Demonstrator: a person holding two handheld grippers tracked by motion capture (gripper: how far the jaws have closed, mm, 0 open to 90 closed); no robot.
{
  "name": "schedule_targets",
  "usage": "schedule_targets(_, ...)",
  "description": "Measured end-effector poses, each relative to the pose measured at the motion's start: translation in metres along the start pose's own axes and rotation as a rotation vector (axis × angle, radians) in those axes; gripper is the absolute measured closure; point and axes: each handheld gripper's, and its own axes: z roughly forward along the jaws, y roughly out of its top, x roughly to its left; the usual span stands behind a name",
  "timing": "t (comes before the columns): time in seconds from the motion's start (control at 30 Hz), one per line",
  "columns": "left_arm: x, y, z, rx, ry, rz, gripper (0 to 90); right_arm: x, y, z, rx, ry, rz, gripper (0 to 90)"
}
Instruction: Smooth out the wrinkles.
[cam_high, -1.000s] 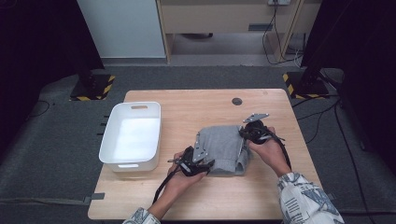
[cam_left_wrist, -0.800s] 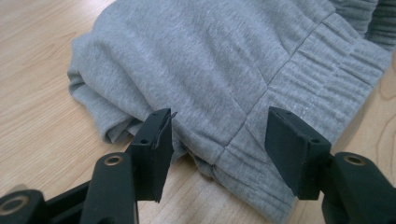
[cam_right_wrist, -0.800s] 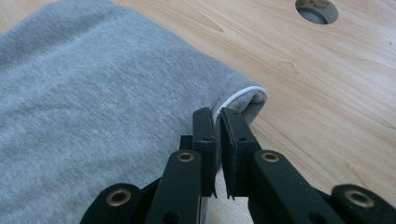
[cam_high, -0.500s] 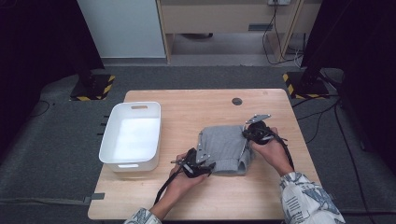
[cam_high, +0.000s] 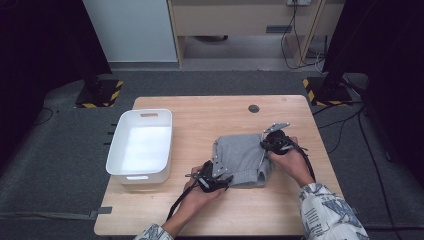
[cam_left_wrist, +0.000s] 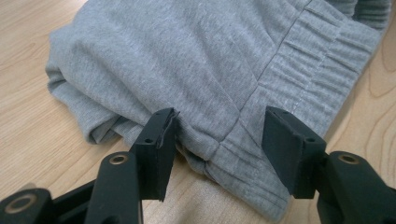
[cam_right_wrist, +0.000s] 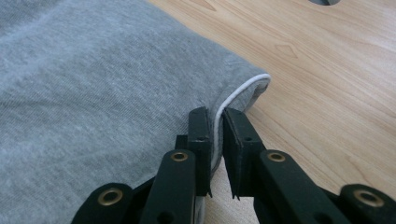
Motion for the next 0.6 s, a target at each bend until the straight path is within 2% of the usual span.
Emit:
schedule_targets(0.17,-0.001,0.0,-0.001,0.002,-0.013,-0.001,44.3,0.001,-0.003,-0.002,0.001,0.009,-0.022,79.2)
schedule_targets(0.23,-0.003,0.0,-0.001,0.002,-0.014,0.002,44.3,0.0,-0.005,-0.003,0.0,0.006,-0.025,74.8)
schedule_targets(0.43,-0.004,-0.001,-0.002,0.001,-0.019,0.006,44.3,-0.003,-0.014,-0.003,-0.031,-0.003,-0.002,64.2)
schedule_targets(0.6,-0.006,-0.002,-0.003,0.002,-0.024,0.008,44.1,-0.005,-0.021,-0.004,-0.042,0.008,0.0,61.3)
